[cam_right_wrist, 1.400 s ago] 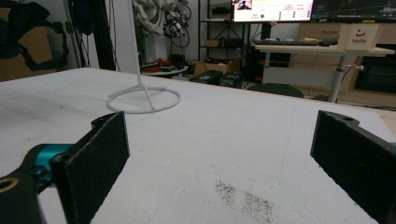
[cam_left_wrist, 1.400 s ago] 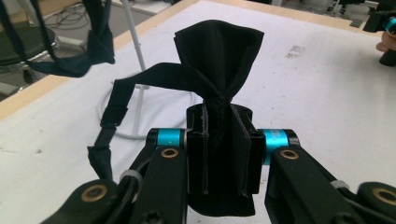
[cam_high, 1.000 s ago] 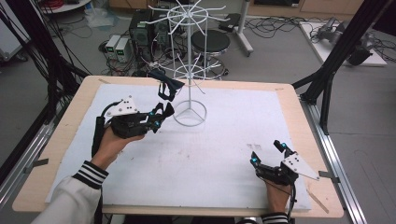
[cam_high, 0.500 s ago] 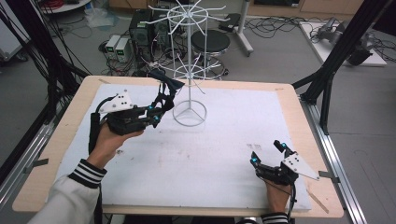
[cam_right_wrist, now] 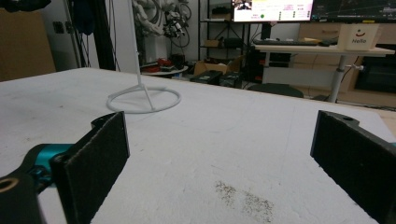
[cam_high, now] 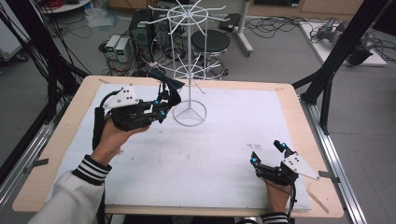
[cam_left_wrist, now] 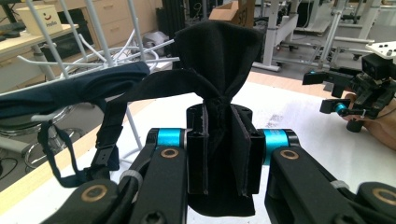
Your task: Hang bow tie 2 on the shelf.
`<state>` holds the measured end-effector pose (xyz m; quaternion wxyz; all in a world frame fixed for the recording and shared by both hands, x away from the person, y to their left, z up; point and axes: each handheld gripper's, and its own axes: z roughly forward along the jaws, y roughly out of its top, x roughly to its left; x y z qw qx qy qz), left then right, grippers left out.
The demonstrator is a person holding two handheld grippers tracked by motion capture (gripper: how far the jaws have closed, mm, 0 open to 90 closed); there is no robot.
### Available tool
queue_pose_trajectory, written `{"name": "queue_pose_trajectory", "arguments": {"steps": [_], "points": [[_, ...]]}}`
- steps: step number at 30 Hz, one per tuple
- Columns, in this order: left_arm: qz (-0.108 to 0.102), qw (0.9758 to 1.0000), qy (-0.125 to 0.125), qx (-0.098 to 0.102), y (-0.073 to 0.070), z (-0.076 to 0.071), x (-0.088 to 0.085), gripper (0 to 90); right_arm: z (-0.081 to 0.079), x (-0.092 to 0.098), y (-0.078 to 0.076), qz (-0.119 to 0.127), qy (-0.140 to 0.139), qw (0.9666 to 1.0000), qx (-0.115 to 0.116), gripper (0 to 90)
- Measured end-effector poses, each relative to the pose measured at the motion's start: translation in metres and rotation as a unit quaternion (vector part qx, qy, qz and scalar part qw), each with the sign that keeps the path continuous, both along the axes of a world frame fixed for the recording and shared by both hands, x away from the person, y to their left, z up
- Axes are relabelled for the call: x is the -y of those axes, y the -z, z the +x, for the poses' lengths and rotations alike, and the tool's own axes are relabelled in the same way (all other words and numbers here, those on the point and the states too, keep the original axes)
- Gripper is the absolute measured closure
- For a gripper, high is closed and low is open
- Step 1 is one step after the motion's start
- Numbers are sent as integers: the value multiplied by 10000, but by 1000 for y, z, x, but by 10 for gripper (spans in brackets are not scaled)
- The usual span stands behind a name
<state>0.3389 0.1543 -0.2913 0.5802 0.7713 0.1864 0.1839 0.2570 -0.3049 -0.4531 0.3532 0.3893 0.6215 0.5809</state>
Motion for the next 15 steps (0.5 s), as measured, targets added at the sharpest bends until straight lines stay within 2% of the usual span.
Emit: {"name": "queue_pose_trajectory", "arguments": {"steps": [3,11,15], "points": [[55,10000,-2,16,-2,2,4,772,1,0,0,-5,8,10000,30,37],[8,10000,77,42,-5,2,14,771,0,0,0,-11,6,10000,25,37],[118,9999,83,68,-5,3,18,772,0,0,0,-5,5,10000,28,37]]}}
